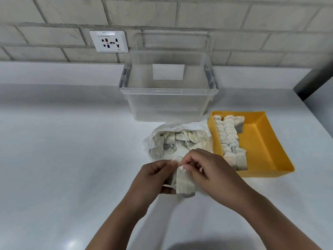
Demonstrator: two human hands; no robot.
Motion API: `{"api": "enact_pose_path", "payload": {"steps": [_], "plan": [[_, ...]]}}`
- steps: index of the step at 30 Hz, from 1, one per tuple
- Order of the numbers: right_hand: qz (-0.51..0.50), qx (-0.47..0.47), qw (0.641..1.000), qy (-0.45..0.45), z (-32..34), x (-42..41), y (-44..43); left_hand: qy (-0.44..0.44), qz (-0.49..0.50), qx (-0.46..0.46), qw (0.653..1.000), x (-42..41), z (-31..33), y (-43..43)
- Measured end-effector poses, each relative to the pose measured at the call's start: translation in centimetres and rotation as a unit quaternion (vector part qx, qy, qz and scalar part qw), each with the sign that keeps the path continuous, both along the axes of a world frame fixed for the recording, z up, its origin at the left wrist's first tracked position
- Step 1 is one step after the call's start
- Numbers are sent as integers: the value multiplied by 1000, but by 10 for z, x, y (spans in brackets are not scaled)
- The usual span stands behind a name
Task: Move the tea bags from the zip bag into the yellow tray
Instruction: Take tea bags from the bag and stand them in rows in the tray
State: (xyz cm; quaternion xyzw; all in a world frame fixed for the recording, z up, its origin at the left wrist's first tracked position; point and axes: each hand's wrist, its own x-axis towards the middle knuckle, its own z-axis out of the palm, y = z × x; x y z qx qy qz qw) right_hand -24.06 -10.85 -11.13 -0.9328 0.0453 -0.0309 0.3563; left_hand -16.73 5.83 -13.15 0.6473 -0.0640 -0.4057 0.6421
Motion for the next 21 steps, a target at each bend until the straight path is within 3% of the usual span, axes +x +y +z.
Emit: {"api": "enact_pose_path", "payload": {"steps": [3,6,8,10,12,16,21], "plan": [[-5,-9,1000,-3,-6,7,2,15,5,0,1000,0,-1,0],[-8,20,1000,-16,-12,20,6,-24,46,16,999,3,-5,-1],[-24,56,998,-35,-21,35,9,-129,94,69,985,7,-8,2],[-55,55,996,-36,-38,56,9,-303,101,165,933,15,-11,7],[-75,22,997,-8,-54,78,6,-370,90,199,903,22,-12,9],[-68,-22,996,57,-72,107,3,-360,89,186,910,24,-13,10],[-95,5,995,3,-73,105,2,-320,99,176,926,25,-15,14]]}}
